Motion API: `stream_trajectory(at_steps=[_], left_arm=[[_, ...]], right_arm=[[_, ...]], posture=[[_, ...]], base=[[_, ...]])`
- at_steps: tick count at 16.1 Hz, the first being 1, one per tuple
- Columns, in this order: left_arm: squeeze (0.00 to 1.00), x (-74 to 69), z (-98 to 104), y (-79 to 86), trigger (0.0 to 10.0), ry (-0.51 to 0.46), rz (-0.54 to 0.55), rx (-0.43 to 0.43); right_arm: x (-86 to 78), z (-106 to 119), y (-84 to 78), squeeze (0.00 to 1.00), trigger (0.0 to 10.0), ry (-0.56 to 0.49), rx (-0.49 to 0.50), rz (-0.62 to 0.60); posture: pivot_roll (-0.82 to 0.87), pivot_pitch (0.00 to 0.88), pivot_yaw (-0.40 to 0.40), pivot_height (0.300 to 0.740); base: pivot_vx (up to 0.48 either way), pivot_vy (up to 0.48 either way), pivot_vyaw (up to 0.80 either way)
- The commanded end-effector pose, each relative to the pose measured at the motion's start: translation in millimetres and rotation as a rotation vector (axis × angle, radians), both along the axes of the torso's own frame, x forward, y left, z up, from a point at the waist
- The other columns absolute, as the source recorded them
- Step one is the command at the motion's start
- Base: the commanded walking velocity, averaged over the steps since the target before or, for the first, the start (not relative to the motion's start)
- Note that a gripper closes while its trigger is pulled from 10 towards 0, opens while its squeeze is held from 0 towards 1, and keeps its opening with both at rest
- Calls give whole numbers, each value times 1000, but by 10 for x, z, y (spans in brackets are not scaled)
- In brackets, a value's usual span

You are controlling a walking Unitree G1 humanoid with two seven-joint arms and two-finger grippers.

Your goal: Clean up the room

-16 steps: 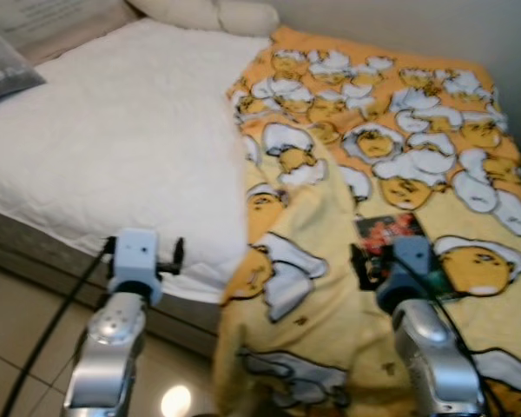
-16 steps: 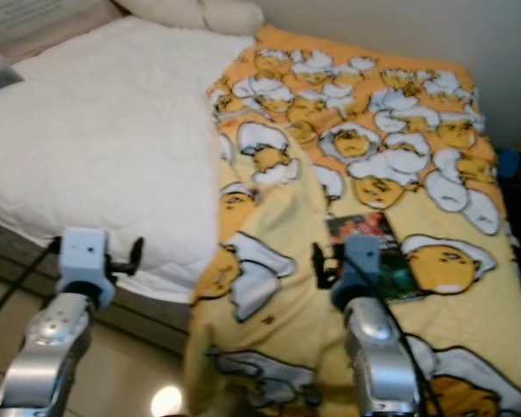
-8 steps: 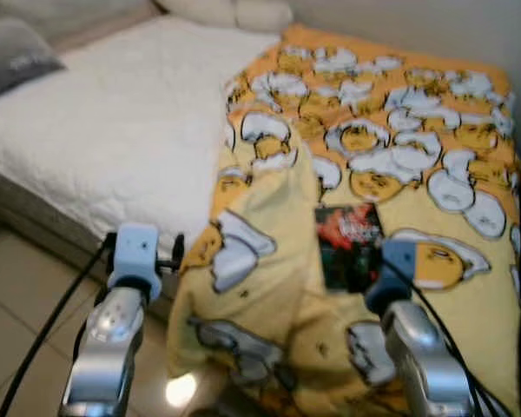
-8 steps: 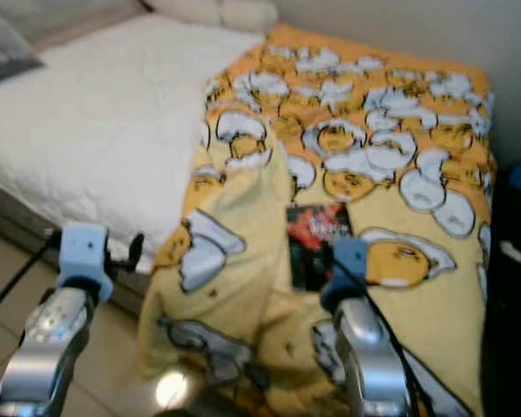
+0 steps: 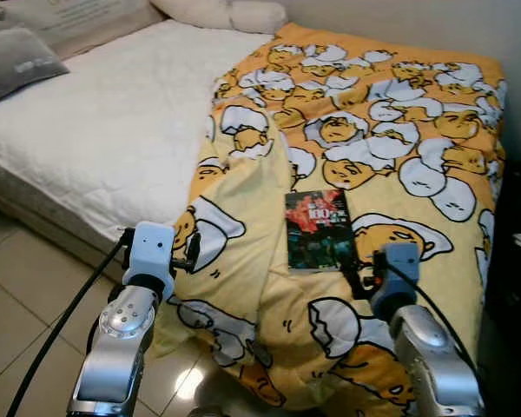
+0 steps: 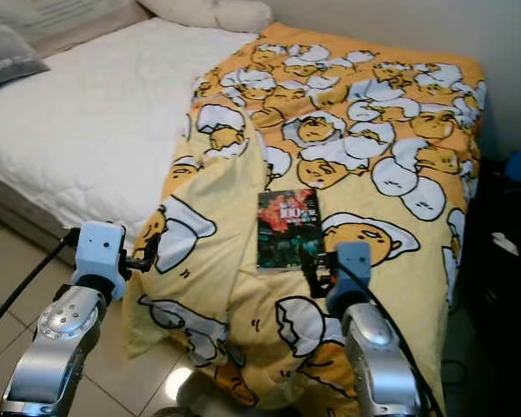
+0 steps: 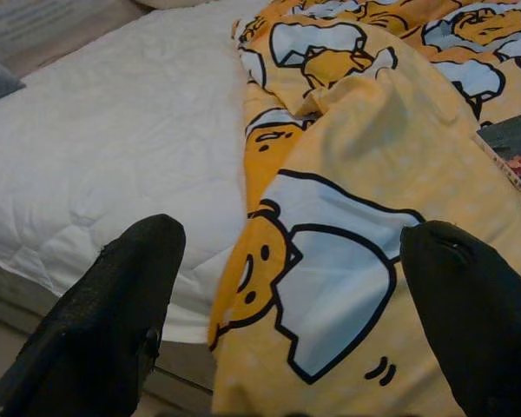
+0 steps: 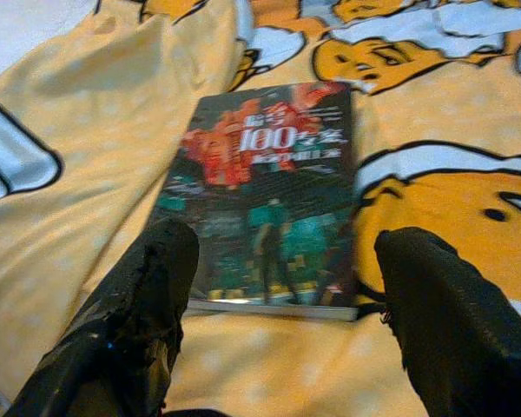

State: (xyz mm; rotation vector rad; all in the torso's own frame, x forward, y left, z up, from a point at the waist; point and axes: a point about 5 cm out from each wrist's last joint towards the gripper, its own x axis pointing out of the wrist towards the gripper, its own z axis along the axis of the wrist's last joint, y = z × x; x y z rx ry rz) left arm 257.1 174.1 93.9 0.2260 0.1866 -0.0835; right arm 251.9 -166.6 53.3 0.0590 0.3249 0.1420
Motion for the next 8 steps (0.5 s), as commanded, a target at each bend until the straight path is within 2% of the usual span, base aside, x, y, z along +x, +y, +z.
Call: stream_trajectory(at_steps=[1, 2, 3, 4, 7, 8], left_arm=[[812, 4, -12, -5, 10000, 9, -30, 31], [788, 4, -10, -16, 10000, 8, -38, 38], [765, 4, -10, -18, 10000, 8, -38, 38], [706, -2, -6, -21, 10000, 9, -40, 40], [694, -43, -19, -65, 10000, 23, -97, 25], [671, -92, 3, -134, 10000, 31, -207, -6]], right_arm=[[71, 25, -40, 0, 10000, -10, -2, -29], [102, 0, -111, 584, 10000, 3, -5, -84], [118, -14, -140, 1000, 10000, 10, 9, -103], [149, -13, -132, 1000, 10000, 9, 27, -85], [290, -21, -123, 1000, 10000, 11, 27, -64], [440, -35, -145, 1000, 10000, 26, 47, -68]], posture=[[120, 0, 46, 740], [120, 0, 46, 740], [120, 0, 46, 740], [119, 0, 49, 740], [120, 0, 44, 740], [137, 0, 32, 740]], base=[[0, 0, 0], [0, 0, 0], [0, 0, 0], [0, 0, 0], [0, 0, 0], [0, 0, 0]])
